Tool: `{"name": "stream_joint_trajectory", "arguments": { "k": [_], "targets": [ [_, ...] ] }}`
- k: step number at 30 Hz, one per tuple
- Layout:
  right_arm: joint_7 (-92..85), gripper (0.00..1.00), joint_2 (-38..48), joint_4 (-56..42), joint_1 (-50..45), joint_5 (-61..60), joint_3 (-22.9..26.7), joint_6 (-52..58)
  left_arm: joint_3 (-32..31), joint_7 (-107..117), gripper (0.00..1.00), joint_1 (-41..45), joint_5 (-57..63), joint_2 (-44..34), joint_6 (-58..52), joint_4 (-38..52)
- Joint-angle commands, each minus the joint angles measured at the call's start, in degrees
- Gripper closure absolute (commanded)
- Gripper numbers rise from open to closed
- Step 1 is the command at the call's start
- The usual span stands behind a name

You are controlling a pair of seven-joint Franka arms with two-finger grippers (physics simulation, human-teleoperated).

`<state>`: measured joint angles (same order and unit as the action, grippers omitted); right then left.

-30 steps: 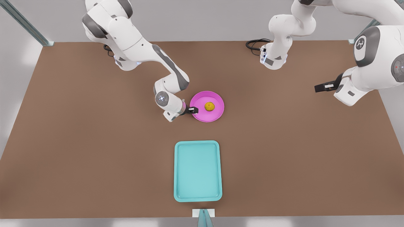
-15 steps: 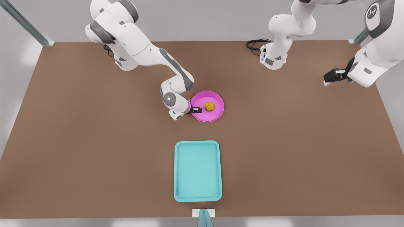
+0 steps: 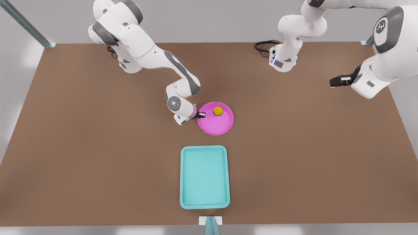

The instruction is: Place the orange on the plate with the left arm and the plate on the tray with the right arm

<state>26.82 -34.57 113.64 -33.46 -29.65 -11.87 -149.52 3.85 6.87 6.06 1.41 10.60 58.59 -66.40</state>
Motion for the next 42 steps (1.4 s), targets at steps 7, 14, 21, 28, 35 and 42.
{"name": "stream_joint_trajectory", "arguments": {
  "k": [7, 14, 21, 28, 35, 42],
  "targets": [
    [-2.21, 0.79, 3.19, -0.35, -0.46, 0.47, 0.01, -0.60, 0.19, -0.45, 0.00, -0.26, 0.35, 0.74, 2.32, -0.05],
    [-4.23, 0.79, 3.98, -4.91, 2.43, 0.30, 0.01, -0.33, 2.12, -0.45, 0.00, -0.79, 0.26, 2.15, 9.08, 0.92],
    [-14.33, 0.79, -0.68, -17.66, 12.45, 0.74, 0.54, 7.04, 4.32, -1.60, 0.00, -0.61, -1.85, 3.99, 8.57, 0.57],
    [-23.12, 0.79, -9.55, -30.05, 16.23, 0.47, 0.01, 10.12, 3.97, -1.60, 0.00, 0.62, -1.68, 4.69, 6.98, -0.05],
    [-29.62, 0.79, -14.65, -35.32, 16.59, 0.38, -0.87, 10.21, 3.18, -1.42, 0.00, 1.85, -2.38, 4.52, 6.54, -0.05],
    [-32.18, 0.79, -16.50, -37.96, 16.85, 0.30, -0.96, 10.13, 3.18, -1.42, 0.00, 2.11, -2.29, 4.61, 5.58, -0.13]
  ]
}}
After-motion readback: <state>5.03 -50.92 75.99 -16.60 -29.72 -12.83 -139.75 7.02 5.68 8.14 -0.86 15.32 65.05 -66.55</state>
